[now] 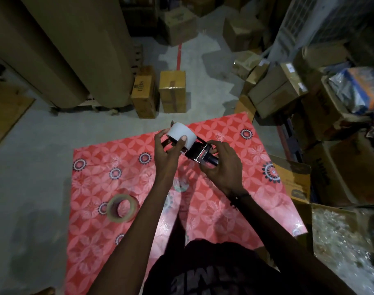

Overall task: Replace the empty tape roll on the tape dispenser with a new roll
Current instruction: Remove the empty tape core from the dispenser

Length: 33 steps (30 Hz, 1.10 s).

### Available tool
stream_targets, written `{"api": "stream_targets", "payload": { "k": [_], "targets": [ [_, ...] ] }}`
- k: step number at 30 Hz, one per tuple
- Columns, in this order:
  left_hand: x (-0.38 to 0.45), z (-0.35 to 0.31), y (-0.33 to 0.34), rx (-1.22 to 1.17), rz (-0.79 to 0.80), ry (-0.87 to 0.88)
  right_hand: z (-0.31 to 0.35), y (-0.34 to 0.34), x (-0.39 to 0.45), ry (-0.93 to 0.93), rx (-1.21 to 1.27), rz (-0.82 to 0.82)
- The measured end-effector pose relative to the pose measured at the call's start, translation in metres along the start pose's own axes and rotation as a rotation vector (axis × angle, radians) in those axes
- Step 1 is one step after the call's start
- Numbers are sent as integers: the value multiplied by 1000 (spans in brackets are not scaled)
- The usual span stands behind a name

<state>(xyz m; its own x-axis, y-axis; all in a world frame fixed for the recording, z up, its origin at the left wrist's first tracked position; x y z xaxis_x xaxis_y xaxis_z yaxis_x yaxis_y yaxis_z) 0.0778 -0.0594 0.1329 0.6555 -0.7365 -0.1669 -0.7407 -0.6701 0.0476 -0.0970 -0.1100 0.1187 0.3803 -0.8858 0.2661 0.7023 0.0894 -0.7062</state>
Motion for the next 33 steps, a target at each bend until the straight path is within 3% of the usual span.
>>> {"api": "stream_targets", "payload": {
  "k": [8,22,33],
  "targets": [
    [-7,-30,-21,-120,-10,115,19,-37,16,-49,291,142],
    [-20,-46,-29,-337,-35,104,48,-47,16,52,450,28],
    [-23,-58,-31,-327,-29,160,56,-50,21,-1,473,-48]
  ]
}}
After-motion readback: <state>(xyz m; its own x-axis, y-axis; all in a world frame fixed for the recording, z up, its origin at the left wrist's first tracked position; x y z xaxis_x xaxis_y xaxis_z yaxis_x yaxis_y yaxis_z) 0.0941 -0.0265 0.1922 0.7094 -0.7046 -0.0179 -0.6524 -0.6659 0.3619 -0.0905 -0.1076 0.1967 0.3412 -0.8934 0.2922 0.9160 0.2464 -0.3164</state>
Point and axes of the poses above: each hand's wrist, its own x-axis towards the middle knuckle, its own y-axis out of the palm, z = x × y, the point moved 1 cm from there along x, towards the middle knuckle
